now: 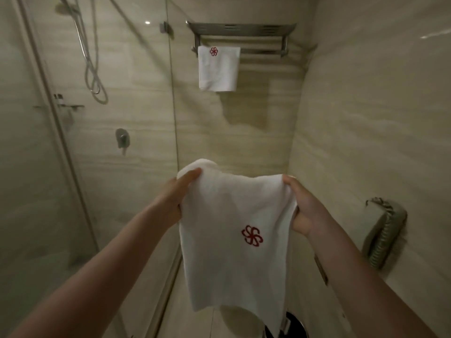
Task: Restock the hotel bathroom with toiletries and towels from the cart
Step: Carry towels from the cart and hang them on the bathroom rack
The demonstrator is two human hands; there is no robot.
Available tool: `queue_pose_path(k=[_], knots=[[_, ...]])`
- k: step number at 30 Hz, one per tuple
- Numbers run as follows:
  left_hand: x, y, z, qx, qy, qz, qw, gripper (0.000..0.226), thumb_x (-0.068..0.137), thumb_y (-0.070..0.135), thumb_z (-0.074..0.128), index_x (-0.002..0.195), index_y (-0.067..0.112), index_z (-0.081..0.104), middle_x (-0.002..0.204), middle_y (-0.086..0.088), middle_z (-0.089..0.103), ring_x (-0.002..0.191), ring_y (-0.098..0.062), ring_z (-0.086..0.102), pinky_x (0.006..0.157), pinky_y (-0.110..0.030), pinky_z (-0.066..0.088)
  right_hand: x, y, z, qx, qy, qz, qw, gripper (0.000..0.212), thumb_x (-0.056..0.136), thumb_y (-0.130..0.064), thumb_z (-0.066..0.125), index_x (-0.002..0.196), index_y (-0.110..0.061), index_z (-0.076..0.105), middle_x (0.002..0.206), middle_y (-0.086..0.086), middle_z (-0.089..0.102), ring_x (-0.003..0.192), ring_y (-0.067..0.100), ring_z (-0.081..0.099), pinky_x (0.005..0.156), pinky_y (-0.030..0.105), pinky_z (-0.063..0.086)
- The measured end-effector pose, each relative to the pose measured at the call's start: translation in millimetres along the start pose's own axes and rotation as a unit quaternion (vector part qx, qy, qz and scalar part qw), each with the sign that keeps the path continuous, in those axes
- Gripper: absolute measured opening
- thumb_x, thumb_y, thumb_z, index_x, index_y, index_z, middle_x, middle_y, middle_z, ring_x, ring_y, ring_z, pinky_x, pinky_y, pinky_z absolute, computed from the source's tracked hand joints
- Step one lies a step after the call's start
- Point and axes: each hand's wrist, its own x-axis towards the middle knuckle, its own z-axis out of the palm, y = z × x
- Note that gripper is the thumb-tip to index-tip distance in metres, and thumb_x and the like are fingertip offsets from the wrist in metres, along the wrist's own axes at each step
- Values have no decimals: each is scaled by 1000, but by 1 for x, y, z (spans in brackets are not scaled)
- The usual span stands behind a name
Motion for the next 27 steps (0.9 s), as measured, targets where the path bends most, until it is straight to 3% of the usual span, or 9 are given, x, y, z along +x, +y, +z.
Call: queue_pose_path(k=[2,4,7,11,16,20,24,27], knots=[[35,3,12,23,28,37,999,28,86,31,62,105,11,58,88,-5,61,82,-21,56,72,-30,45,33,-5,3,-9,15,-19,1000,51,80,-40,68,120,-10,59,114,15,65,101,30,63,75,38,52],[69,5,26,22,21,64,997,24,88,28,59,104,10,59,81,-3,58,74,-16,55,65,-28,45,71,-13,2,-12,20,-45,999,46,83,-35,66,118,-7,60,110,16,67,96,30,65,75,38,52],[118,9,46,13,9,85,996,21,91,31,56,101,13,57,85,-1,59,78,-13,56,68,-29,48,128,-31,1,-12,13,-79,997,26,89,-25,60,104,-5,65,97,15,69,86,27,66,71,35,51],[183,18,68,-10,8,106,994,25,93,31,53,102,8,59,89,-4,62,83,-18,58,67,-30,50,206,-61,4,-21,-7,-136,990,21,91,-21,58,101,-5,66,93,13,70,84,25,66,76,36,52],[272,21,84,-21,76,103,992,38,92,33,53,110,-1,58,105,-15,62,96,-26,58,77,-35,48,289,-88,26,-37,-32,-181,982,17,93,-18,55,95,-5,65,90,13,68,82,24,65,74,35,53],[344,31,98,-11,119,104,987,29,93,30,53,105,3,56,89,-7,58,84,-21,54,77,-33,42,356,-104,44,-61,-29,-182,981,15,93,-14,55,92,-5,66,85,11,69,79,22,66,77,36,53],[420,50,107,-4,78,86,993,37,92,24,54,115,-5,55,101,-17,60,88,-25,55,77,-34,43,428,-120,64,-72,-16,-145,987,19,92,-13,56,106,-2,64,94,14,69,89,27,66,86,41,52],[475,59,106,4,1,72,997,49,87,31,62,118,-6,56,106,-20,64,96,-29,61,83,-39,50,476,-129,80,-64,-10,-128,990,17,92,-12,55,104,-2,62,87,12,66,79,24,64,71,37,53]])
